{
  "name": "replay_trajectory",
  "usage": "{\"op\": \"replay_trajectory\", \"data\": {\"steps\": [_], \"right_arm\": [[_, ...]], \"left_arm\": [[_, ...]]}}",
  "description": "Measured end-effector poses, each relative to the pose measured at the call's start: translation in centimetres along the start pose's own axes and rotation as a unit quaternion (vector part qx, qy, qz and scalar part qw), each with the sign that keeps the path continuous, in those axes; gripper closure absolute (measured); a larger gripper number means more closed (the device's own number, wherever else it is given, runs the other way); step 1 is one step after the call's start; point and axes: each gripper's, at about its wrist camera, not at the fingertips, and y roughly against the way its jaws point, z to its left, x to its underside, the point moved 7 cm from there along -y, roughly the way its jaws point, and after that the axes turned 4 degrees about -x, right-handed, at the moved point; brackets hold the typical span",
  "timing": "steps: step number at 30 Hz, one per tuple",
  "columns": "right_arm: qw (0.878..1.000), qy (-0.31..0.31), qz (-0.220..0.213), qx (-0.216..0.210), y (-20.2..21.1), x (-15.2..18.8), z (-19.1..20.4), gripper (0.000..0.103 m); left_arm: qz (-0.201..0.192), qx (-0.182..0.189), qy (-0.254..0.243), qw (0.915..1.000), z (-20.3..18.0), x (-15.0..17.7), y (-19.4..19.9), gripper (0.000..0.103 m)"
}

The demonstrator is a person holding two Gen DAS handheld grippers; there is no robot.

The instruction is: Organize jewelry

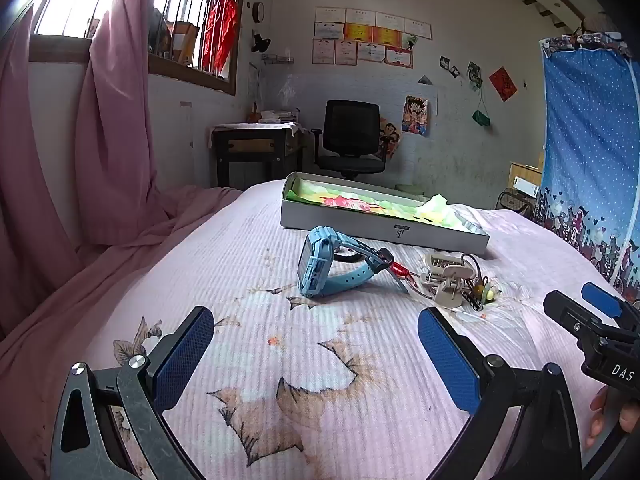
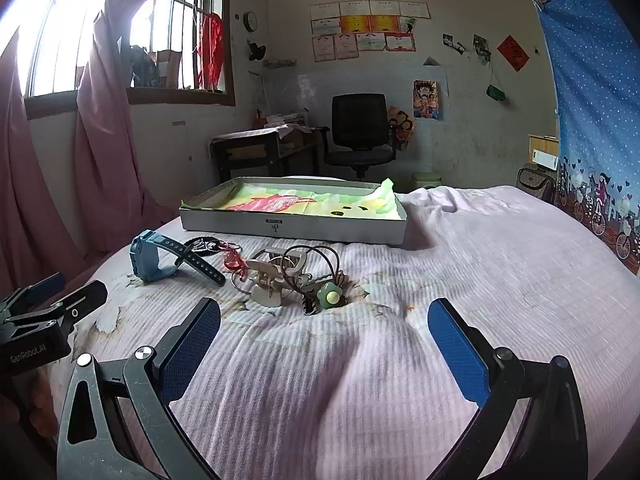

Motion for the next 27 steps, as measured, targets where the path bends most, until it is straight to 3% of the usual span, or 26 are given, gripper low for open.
{"op": "replay_trajectory", "data": {"steps": [27], "right_arm": [[1.000,-0.001,0.000,-0.001,0.01,-0.03,0.10,0.001]], "left_arm": [[-0.002,-0.001,-0.003,1.0000,-0.01,-0.02,0.01,0.000]]}}
